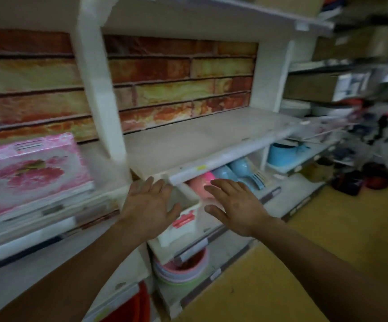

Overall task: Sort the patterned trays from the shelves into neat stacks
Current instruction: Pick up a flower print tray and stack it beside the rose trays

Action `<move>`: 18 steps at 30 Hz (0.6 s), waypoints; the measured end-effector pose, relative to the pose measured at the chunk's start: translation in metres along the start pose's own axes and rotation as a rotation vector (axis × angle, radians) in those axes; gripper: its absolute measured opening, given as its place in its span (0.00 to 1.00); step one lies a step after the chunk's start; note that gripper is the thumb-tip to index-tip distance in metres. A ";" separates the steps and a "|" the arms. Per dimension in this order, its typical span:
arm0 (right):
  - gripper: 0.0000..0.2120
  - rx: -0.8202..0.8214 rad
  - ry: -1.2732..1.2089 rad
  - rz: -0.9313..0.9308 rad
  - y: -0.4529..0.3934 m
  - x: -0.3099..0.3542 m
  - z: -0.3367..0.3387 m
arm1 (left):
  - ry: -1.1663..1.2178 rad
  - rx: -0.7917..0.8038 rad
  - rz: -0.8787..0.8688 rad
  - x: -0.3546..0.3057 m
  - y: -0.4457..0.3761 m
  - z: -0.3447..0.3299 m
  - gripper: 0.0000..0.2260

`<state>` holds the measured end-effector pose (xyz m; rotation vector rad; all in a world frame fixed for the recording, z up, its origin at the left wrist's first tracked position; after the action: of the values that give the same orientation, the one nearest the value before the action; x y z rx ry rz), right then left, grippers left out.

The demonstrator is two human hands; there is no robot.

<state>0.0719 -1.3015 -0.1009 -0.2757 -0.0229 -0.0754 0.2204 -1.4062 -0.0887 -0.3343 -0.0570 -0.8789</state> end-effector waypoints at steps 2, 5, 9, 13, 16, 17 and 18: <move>0.30 0.025 0.007 -0.077 0.037 -0.044 0.005 | 0.012 -0.013 -0.069 -0.052 -0.015 0.002 0.29; 0.32 0.060 0.026 -0.202 0.093 -0.104 0.009 | 0.047 -0.035 -0.151 -0.127 -0.035 0.008 0.27; 0.37 0.079 0.039 -0.350 0.161 -0.169 0.019 | 0.099 -0.007 -0.267 -0.222 -0.062 0.005 0.28; 0.31 0.074 0.054 -0.483 0.215 -0.224 0.028 | 0.137 -0.007 -0.383 -0.303 -0.086 0.002 0.27; 0.31 0.077 0.074 -0.574 0.244 -0.261 0.030 | 0.149 0.004 -0.477 -0.353 -0.106 0.000 0.30; 0.31 0.078 0.075 -0.605 0.252 -0.273 0.031 | 0.154 0.008 -0.501 -0.367 -0.114 -0.001 0.31; 0.32 0.079 0.080 -0.633 0.258 -0.285 0.032 | 0.165 0.011 -0.519 -0.381 -0.121 -0.002 0.32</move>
<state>-0.1928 -1.0254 -0.1494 -0.1782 -0.0334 -0.7129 -0.1161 -1.1946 -0.1290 -0.2376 0.0055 -1.4172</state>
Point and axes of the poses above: each hand's wrist, its own y-axis away from the middle knuckle, its own z-axis out of the back of the hand, x = y × z, the point moved 8 cm from there along -y, towards the middle knuckle, and after that the axes turned 2 degrees about x, right-handed, at the moved point
